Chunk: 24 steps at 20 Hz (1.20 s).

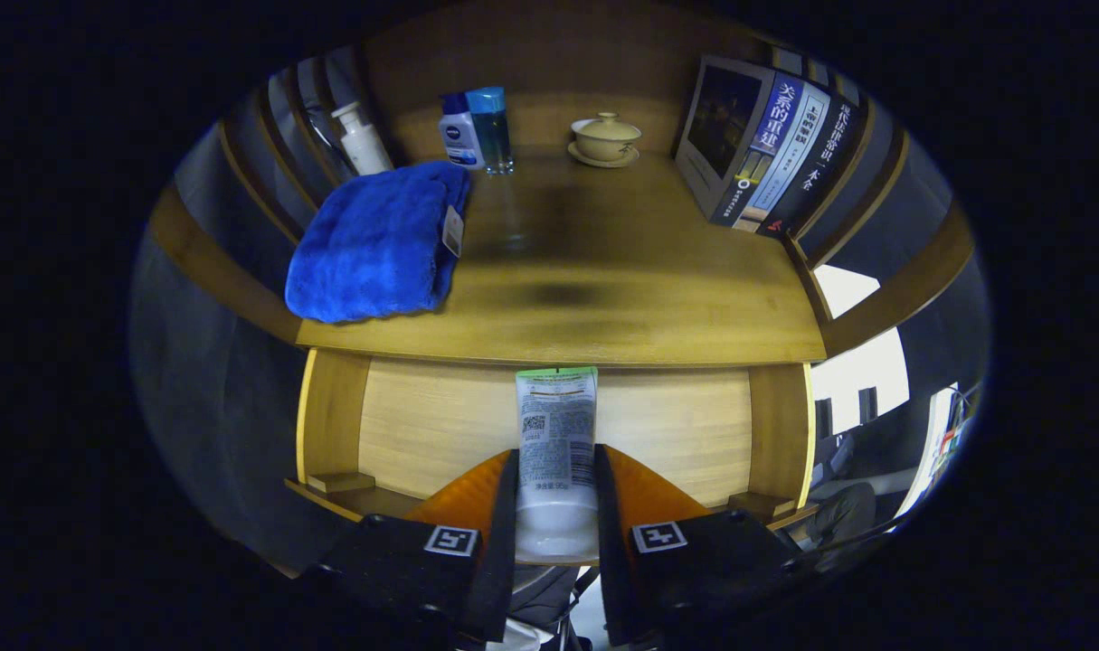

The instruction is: Pull open the drawer, take out the items inside it, and place them on the countertop above the cabinet.

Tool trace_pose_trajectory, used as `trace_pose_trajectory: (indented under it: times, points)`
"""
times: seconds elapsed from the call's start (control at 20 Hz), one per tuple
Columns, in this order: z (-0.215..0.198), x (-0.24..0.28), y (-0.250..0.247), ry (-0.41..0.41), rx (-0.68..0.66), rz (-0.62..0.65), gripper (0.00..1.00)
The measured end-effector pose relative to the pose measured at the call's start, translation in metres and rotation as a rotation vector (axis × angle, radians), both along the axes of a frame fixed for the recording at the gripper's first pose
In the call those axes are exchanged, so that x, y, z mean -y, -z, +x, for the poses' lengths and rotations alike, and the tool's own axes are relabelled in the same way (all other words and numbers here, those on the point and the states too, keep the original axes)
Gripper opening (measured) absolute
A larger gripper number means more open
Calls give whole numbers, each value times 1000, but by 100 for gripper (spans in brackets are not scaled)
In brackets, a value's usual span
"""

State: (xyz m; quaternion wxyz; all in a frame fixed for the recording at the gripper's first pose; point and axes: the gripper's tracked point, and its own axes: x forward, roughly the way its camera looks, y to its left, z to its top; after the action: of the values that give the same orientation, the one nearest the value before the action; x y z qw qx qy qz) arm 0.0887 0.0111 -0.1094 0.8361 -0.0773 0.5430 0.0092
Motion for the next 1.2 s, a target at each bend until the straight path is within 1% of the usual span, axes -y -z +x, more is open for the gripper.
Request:
trace_pose_trajectory:
  times: [0.1, 0.25, 0.45, 0.8, 1.05, 1.2]
  points:
    - [2, 0, -11, -5, 23, -5, 48]
    - [6, 0, -30, 9, 61, 5, 48]
    - [32, 4, -41, 14, 107, 0, 48]
    - [106, -6, -29, 44, 178, 59, 48]
    - [151, -12, -4, 76, 197, 106, 48]
    - [173, -2, 12, 95, 213, 94, 48]
